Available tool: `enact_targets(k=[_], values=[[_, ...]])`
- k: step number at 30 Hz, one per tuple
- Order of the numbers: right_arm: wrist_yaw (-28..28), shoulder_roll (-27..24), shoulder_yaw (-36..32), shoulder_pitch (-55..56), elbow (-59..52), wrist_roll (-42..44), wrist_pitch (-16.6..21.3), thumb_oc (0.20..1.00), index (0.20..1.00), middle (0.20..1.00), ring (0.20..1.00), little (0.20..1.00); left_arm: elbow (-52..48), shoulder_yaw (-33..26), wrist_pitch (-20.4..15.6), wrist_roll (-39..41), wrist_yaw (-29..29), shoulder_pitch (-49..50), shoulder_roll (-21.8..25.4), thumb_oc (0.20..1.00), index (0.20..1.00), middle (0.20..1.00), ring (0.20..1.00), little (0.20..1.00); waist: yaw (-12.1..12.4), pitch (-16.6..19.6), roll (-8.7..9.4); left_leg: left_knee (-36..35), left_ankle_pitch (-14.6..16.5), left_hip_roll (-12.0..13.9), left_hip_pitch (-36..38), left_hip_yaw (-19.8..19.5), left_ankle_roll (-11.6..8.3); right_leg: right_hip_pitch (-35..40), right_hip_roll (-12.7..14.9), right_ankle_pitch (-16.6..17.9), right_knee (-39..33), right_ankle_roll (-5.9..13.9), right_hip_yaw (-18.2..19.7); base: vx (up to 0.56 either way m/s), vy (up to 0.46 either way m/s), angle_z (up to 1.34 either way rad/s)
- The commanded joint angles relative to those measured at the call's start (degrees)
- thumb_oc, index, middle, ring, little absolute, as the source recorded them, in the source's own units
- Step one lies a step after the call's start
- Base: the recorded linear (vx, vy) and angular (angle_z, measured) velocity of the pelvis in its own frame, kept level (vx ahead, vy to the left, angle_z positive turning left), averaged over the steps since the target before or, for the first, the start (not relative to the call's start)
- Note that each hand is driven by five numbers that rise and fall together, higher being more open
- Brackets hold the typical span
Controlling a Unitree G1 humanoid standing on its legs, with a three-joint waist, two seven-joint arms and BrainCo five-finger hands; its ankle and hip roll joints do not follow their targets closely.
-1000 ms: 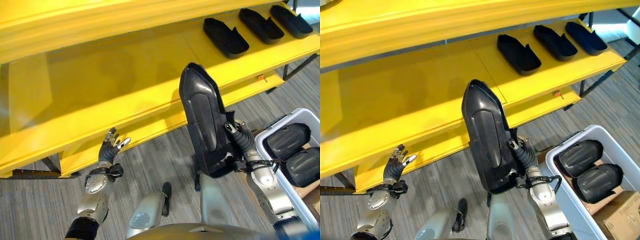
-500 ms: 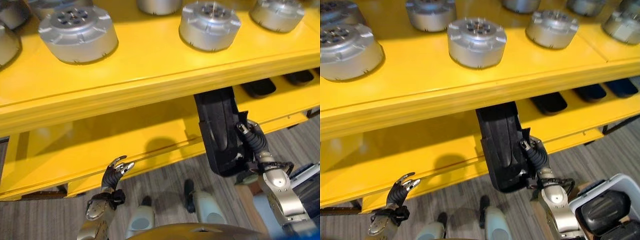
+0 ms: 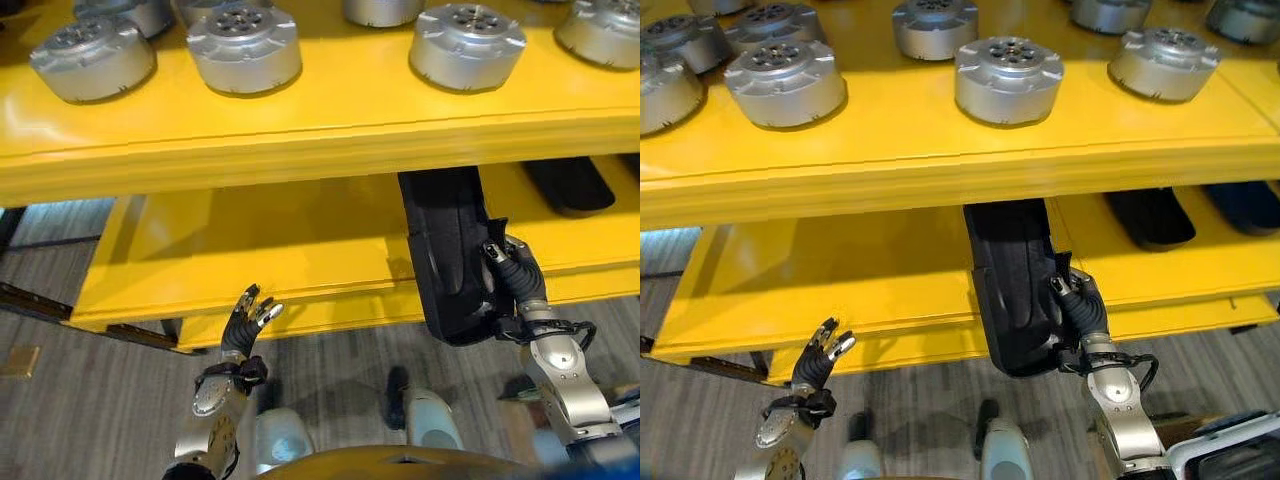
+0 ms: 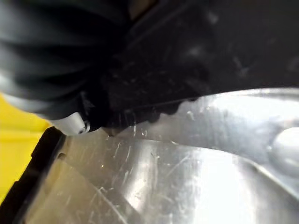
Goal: Move parts from the plastic box to the shelf.
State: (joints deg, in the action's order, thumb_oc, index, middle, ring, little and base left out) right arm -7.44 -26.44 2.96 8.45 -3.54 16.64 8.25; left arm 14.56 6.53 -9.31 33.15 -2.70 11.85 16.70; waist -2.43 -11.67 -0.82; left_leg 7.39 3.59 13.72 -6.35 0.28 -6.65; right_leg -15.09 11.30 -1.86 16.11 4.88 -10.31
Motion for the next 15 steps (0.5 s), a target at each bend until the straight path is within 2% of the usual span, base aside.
enact_targets(k=[1, 9, 15], values=[[0.4, 1.1, -1.0, -1.4, -6.8, 1.5, 3.4, 0.200, 0.200, 0.200, 0.200, 0.200, -7.1, -2.8, -2.9, 0.0, 1.0, 1.2, 3.9, 1.000, 1.000, 1.000, 1.000, 1.000, 0.6, 1.8, 3.64, 2.0, -1.4, -1.4, -1.3, 0.5, -0.11, 10.6, 5.1, 0.7, -4.4, 5.00, 1.6, 0.07, 0.162, 0.01], [-1.9, 0.5, -0.4, -9.6, -4.4, 1.7, 3.8, 0.200, 0.200, 0.200, 0.200, 0.200, -7.6, -2.6, -2.7, -0.3, 0.1, -0.5, 6.5, 1.000, 1.000, 1.000, 1.000, 1.000, 2.8, 1.2, 5.75, 7.6, 1.9, -3.6, -5.0, 0.8, 0.62, 11.4, 7.2, 2.0, -7.4, 5.97, 1.1, 0.04, 0.083, 0.09], [-5.9, -1.9, 0.4, -22.0, -1.4, 3.2, 4.8, 0.200, 0.200, 0.200, 0.200, 0.200, -9.4, -1.2, -3.1, 1.3, -0.6, -3.2, 8.1, 1.000, 1.000, 1.000, 1.000, 1.000, 4.1, -1.8, 5.93, 11.2, 2.7, -3.7, -9.1, -0.3, 0.48, 8.4, 7.4, 1.3, -4.9, 5.73, 1.0, -0.06, -0.006, 0.06]])
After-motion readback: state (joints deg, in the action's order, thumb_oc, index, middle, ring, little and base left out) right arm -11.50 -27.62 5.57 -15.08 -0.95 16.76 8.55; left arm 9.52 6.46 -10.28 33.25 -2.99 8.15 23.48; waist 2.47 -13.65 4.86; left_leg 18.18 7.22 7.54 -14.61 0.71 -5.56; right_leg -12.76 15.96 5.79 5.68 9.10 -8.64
